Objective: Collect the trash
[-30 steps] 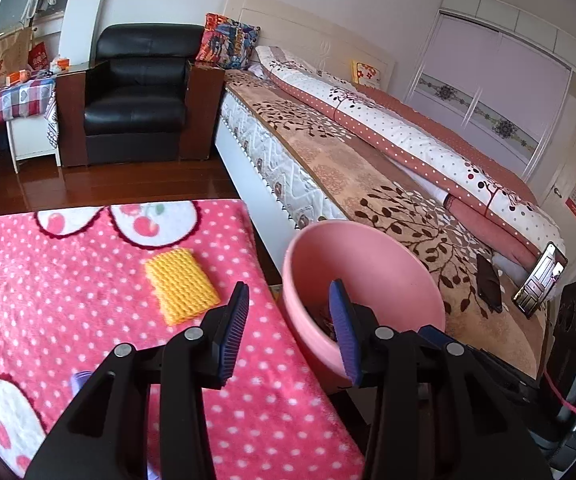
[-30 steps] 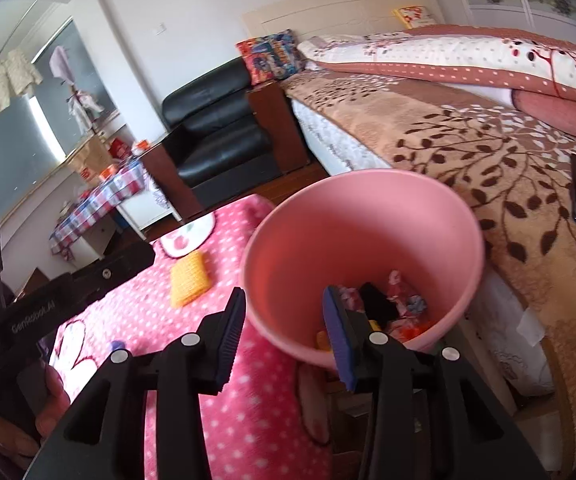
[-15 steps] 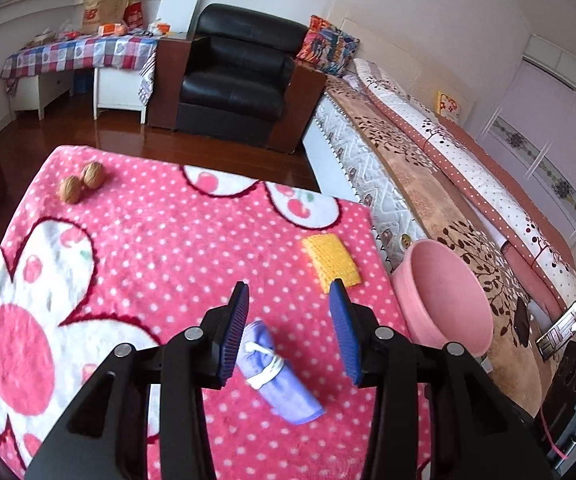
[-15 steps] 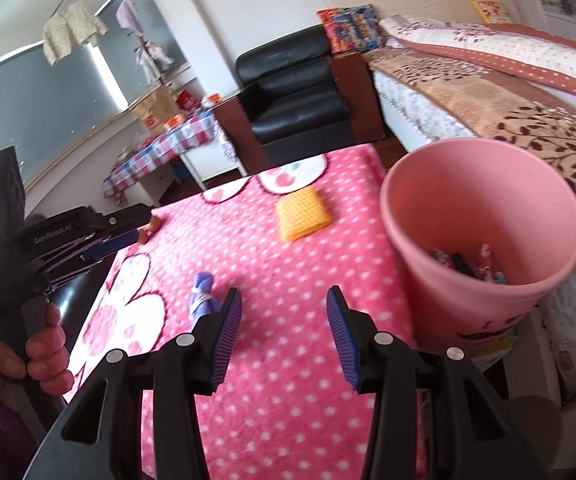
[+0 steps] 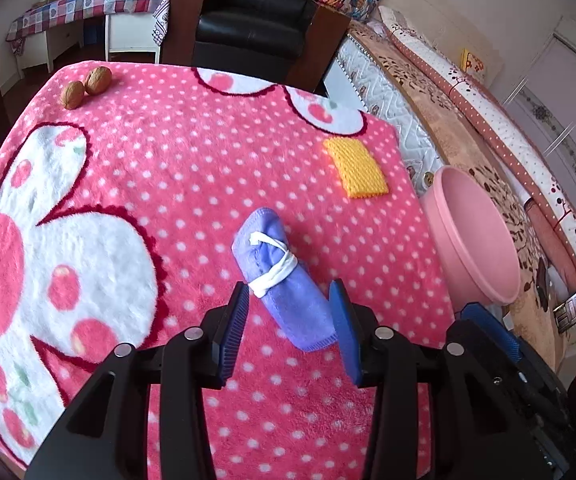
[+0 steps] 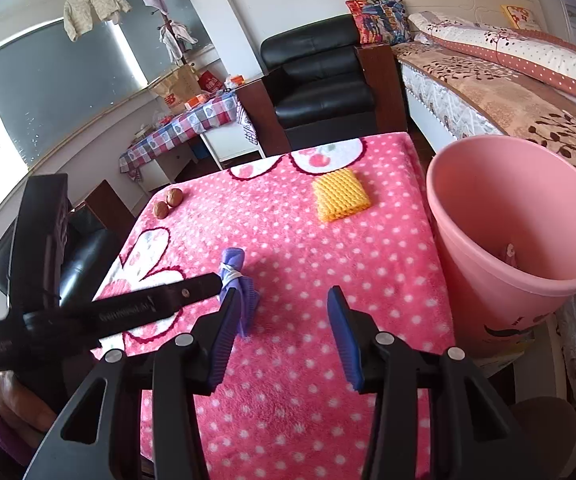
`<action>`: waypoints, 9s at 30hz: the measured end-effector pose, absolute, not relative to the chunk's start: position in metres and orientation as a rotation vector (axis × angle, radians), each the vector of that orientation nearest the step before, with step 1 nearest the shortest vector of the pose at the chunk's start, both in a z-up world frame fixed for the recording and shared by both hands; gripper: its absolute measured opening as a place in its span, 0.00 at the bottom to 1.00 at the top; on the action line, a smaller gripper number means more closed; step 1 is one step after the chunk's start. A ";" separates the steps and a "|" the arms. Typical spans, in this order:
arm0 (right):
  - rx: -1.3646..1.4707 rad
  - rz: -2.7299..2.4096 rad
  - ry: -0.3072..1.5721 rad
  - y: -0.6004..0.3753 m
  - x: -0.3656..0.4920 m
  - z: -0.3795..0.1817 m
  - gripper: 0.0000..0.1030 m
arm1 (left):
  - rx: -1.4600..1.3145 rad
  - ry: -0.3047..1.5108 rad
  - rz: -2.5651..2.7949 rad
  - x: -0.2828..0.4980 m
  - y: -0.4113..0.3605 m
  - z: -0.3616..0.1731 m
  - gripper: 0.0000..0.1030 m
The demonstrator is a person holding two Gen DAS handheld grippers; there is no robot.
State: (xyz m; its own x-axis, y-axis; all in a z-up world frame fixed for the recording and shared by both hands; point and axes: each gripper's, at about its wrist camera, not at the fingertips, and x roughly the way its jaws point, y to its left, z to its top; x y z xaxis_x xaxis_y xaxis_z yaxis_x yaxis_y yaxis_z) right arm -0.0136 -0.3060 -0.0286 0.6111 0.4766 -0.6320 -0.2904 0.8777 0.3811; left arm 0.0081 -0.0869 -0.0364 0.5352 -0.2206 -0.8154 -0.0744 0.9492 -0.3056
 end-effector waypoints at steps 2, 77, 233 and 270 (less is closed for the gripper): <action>0.258 0.443 0.800 -0.308 -0.015 -0.031 0.43 | -0.317 1.026 -0.071 0.011 -0.092 -0.043 0.41; 0.079 0.291 0.930 -0.257 0.180 -0.084 0.22 | -0.373 0.849 -0.041 0.037 -0.018 -0.035 0.29; 0.199 0.121 0.618 -0.333 -0.006 0.009 0.75 | -0.091 0.648 -0.271 0.026 -0.138 0.019 0.41; 0.242 0.109 0.608 -0.338 -0.004 0.006 0.75 | -0.067 0.653 -0.278 0.023 -0.141 0.018 0.41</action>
